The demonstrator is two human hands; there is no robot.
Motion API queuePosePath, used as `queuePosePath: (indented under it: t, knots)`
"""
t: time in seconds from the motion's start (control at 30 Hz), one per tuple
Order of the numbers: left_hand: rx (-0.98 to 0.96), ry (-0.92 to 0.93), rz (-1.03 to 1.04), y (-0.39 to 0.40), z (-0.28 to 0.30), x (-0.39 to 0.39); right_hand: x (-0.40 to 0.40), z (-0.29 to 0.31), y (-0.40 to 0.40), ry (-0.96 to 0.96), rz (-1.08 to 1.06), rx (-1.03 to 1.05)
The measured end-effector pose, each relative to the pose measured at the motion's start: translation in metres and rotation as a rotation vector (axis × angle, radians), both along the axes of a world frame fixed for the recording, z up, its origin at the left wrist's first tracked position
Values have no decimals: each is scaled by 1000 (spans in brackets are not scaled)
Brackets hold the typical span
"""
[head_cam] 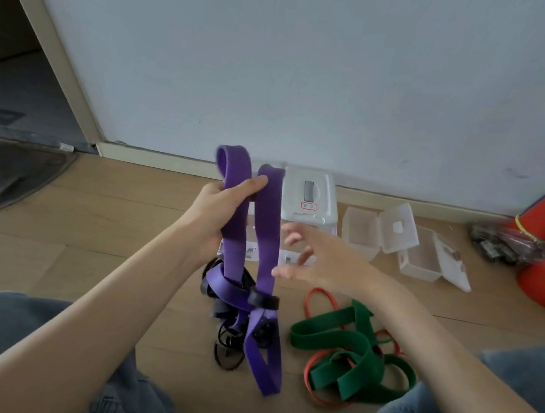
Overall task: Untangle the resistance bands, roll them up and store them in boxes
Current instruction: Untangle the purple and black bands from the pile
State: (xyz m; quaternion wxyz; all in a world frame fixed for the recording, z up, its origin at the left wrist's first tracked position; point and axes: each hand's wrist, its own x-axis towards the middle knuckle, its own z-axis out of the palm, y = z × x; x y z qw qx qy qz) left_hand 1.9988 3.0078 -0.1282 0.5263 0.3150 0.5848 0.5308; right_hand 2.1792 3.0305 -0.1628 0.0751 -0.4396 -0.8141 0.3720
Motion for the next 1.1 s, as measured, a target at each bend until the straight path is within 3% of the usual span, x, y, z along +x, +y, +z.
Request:
queuePosePath:
  t: [0.1,0.17,0.27,0.4,0.5,0.57,0.63,0.7,0.73,0.83,0.93,1.07,1.1]
  knots:
    - [80,-75,-29,1,8,-1,-13,-17,-9,-44,41,16]
    - [75,-114,-35,3,8,-3,-18,-20,-9,60,-48,-23]
    - [-6,126,-134,5,-4,-4,-13,9,3,501,-298,-163]
    - [-81,257,-616,-8,-22,10,-1,47,14,1125,-482,-359]
    - [-54,325,-566,-8,-26,13,10,50,22,1325,-699,-436]
    - [-28,257,-380,-4,-21,7,15,44,24,1261,-621,-500]
    - [33,112,-263,-3,-12,4,18,33,19,907,-405,-507]
    - [94,77,-242,-4,-5,4,13,21,8,504,-200,-426]
    - [107,89,-247,-4,-3,5,8,18,3,401,-126,-379]
    - [93,111,-228,-3,-1,6,-3,21,-3,360,-79,-272]
    - [57,139,-138,0,-4,1,2,32,1,307,-90,-344]
    - [75,96,-125,2,-4,-6,4,34,0,-133,54,-355]
    - [92,86,-139,2,-2,-5,1,29,-1,-145,30,-308]
